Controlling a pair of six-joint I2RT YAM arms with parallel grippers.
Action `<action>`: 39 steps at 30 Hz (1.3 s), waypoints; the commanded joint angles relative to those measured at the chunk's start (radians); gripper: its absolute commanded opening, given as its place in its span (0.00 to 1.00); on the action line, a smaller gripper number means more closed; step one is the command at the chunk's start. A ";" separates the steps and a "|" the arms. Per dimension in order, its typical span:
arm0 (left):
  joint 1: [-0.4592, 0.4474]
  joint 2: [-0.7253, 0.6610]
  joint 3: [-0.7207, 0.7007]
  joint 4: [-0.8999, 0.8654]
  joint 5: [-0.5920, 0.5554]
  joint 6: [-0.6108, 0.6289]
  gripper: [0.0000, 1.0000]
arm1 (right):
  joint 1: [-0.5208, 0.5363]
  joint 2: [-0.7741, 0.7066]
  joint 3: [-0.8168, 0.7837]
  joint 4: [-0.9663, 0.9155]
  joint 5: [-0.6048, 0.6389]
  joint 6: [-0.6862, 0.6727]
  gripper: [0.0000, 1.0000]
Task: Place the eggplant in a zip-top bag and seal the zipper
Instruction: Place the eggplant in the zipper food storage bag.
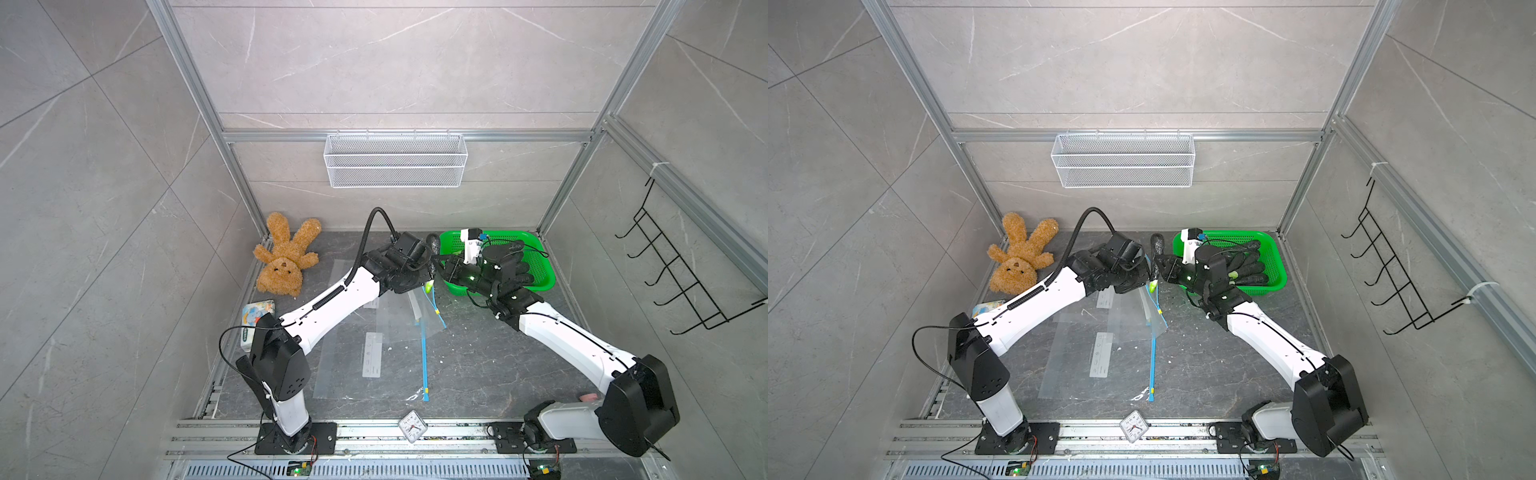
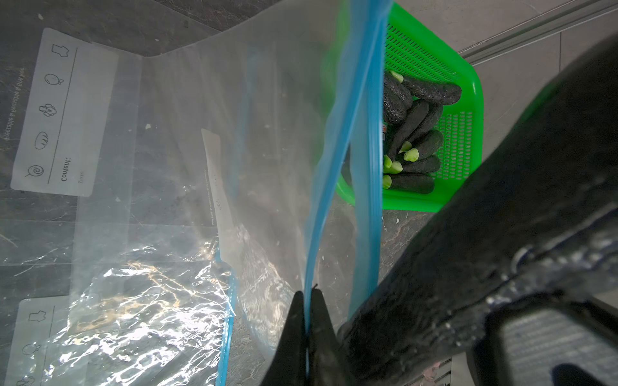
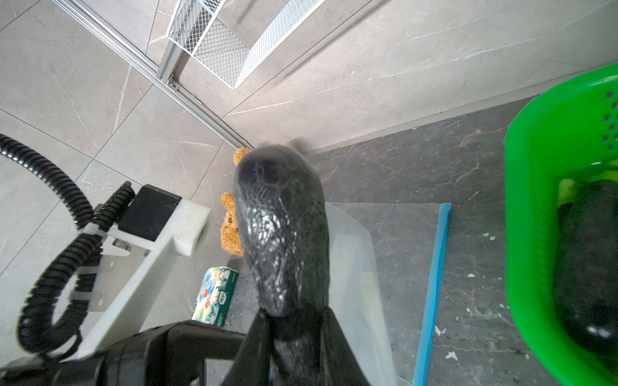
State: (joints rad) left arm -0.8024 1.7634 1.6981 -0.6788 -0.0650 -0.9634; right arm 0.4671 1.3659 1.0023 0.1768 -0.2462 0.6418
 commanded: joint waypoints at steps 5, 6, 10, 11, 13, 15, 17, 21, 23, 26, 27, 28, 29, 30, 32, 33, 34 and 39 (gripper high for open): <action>0.002 -0.036 0.026 0.016 0.035 -0.007 0.00 | 0.030 -0.008 -0.004 0.012 0.080 -0.147 0.03; 0.002 -0.035 0.028 0.017 0.037 -0.009 0.00 | 0.039 -0.011 -0.006 0.016 0.084 -0.156 0.03; 0.002 -0.031 0.036 0.032 0.053 -0.012 0.00 | 0.077 -0.023 -0.029 0.046 0.113 -0.188 0.03; 0.002 -0.030 0.042 0.031 0.053 -0.012 0.00 | 0.082 -0.025 -0.036 0.050 0.122 -0.195 0.03; 0.003 -0.027 0.057 0.027 0.050 -0.011 0.00 | 0.093 -0.032 -0.055 0.054 0.136 -0.205 0.03; 0.003 -0.023 0.070 0.022 0.042 -0.005 0.00 | 0.101 -0.043 -0.082 0.070 0.149 -0.210 0.03; 0.005 -0.018 0.082 0.022 0.044 -0.002 0.00 | 0.109 -0.051 -0.101 0.071 0.161 -0.220 0.04; 0.007 -0.009 0.106 0.017 0.050 0.005 0.00 | 0.121 -0.063 -0.131 0.065 0.172 -0.240 0.05; 0.009 -0.007 0.108 0.018 0.050 0.008 0.00 | 0.126 -0.069 -0.138 0.052 0.177 -0.248 0.07; 0.011 -0.006 0.105 0.018 0.048 0.008 0.00 | 0.126 -0.079 -0.138 0.029 0.171 -0.259 0.13; 0.011 -0.004 0.104 0.018 0.050 0.009 0.00 | 0.127 -0.082 -0.130 0.013 0.167 -0.262 0.16; 0.012 -0.002 0.105 0.017 0.050 0.008 0.00 | 0.126 -0.086 -0.121 -0.006 0.163 -0.264 0.20; 0.012 -0.001 0.105 0.018 0.051 0.009 0.00 | 0.127 -0.092 -0.112 -0.020 0.159 -0.266 0.23; 0.012 0.001 0.104 0.016 0.050 0.009 0.00 | 0.127 -0.099 -0.098 -0.043 0.158 -0.268 0.26; 0.012 0.004 0.103 0.011 0.046 0.011 0.00 | 0.127 -0.114 -0.063 -0.104 0.150 -0.272 0.32; 0.012 0.005 0.101 0.009 0.045 0.011 0.00 | 0.126 -0.121 -0.038 -0.145 0.147 -0.277 0.34; 0.012 0.006 0.101 0.008 0.046 0.011 0.00 | 0.126 -0.123 -0.010 -0.190 0.144 -0.282 0.35; 0.014 0.012 0.101 0.013 0.060 0.009 0.00 | 0.115 -0.107 0.118 -0.368 0.062 -0.294 0.48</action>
State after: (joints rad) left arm -0.7925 1.7718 1.7691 -0.6868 -0.0216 -0.9653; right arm 0.5831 1.2751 1.0546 -0.0605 -0.1257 0.3672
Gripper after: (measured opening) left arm 0.044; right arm 0.463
